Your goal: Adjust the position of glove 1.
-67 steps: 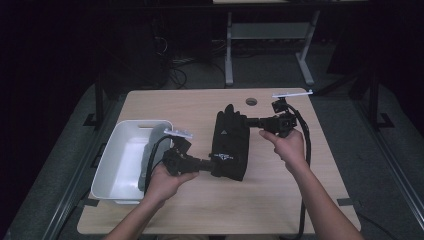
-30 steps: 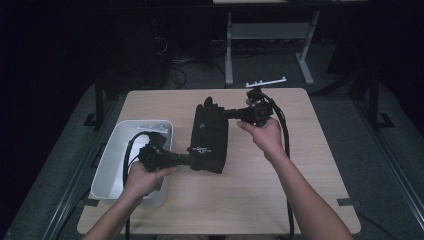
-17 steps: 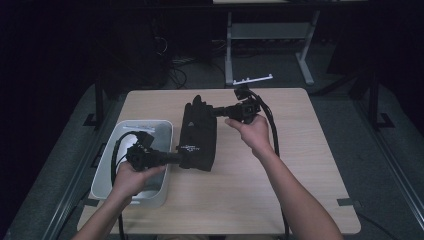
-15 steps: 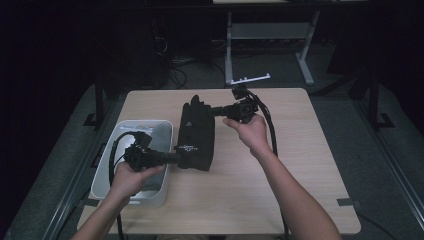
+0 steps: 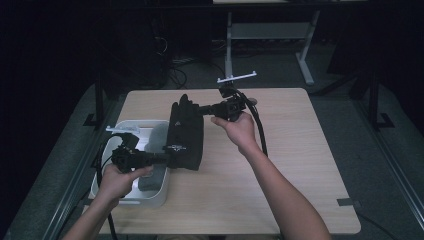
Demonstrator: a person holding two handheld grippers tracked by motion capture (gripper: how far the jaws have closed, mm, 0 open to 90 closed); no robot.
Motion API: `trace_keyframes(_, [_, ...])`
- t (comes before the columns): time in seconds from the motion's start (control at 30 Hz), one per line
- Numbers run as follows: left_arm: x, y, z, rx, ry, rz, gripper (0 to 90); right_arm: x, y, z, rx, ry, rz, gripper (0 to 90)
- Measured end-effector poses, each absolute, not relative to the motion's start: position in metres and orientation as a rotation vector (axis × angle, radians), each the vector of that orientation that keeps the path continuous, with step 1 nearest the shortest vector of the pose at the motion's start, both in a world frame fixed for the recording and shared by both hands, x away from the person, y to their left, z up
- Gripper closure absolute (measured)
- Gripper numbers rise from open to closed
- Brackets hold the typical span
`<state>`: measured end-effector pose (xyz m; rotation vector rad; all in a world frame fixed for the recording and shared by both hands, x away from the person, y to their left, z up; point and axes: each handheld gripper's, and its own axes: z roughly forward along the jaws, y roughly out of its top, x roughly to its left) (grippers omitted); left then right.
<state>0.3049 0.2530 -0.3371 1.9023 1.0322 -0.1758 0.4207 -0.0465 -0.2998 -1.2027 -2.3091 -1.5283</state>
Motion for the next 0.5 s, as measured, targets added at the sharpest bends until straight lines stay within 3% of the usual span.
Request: trace_keyframes(0.5, [0.302, 0.277, -0.338, 1.883, 1.071, -0.16, 84.4, 0.424, -0.022, -0.301, -1.174, -2.3, -1.539, 82.2])
